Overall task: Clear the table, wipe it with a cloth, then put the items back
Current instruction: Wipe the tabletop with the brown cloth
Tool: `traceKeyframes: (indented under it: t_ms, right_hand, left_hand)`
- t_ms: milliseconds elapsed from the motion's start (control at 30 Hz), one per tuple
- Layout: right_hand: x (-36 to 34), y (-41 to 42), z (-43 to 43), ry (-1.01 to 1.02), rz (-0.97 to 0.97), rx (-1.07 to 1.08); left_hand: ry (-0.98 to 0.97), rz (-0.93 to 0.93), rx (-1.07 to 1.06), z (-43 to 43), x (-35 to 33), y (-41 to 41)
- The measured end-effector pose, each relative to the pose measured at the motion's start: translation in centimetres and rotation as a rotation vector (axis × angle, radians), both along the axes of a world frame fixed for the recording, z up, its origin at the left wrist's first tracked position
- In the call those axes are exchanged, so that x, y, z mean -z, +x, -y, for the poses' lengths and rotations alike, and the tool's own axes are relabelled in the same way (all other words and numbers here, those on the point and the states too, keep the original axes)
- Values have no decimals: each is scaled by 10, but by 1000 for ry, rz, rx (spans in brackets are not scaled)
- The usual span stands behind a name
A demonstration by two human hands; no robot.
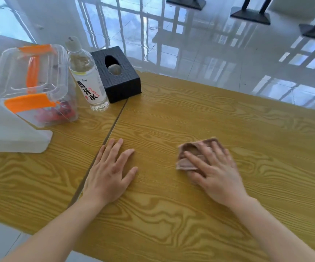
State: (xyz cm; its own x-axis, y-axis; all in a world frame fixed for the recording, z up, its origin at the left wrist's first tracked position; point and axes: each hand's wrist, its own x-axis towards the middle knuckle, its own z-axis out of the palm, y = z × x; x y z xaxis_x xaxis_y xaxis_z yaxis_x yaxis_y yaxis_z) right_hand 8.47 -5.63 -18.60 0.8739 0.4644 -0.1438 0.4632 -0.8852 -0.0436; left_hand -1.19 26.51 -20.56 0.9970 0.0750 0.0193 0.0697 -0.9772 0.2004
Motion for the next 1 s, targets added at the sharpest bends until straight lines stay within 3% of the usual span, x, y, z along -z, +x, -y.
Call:
traceKeyframes:
  t_ms: [133, 233, 333, 467, 600, 667, 767, 900, 1000]
  right_hand:
    - [-3, 17, 59, -16, -45, 522]
    - [-7, -10, 54, 37, -79, 702]
    - [-5, -62, -6, 10, -32, 556]
    - [0, -109, -106, 107, -65, -3]
    - [-2, -113, -63, 75, -52, -401]
    - [-2, -106, -14, 14, -53, -354]
    - [-7, -89, 15, -18, -81, -44]
    - [-6, -70, -49, 26, -103, 261]
    - [-8, -65, -111, 59, -136, 218]
  left_hand:
    - [6, 45, -16, 3, 0, -6]
    - [-2, 63, -11, 4, 2, -7]
    - [-34, 39, -29, 4, 5, -6]
    - [-83, -56, -14, -1, -2, -7]
    - [-114, -111, -14, -6, -10, -36]
    - [-101, -104, -34, 1, -7, -64]
    - [-78, -68, -45, 16, -5, -95]
    - [-151, -42, -63, 18, -6, -98]
    - [-431, -20, -127, 13, -15, -96]
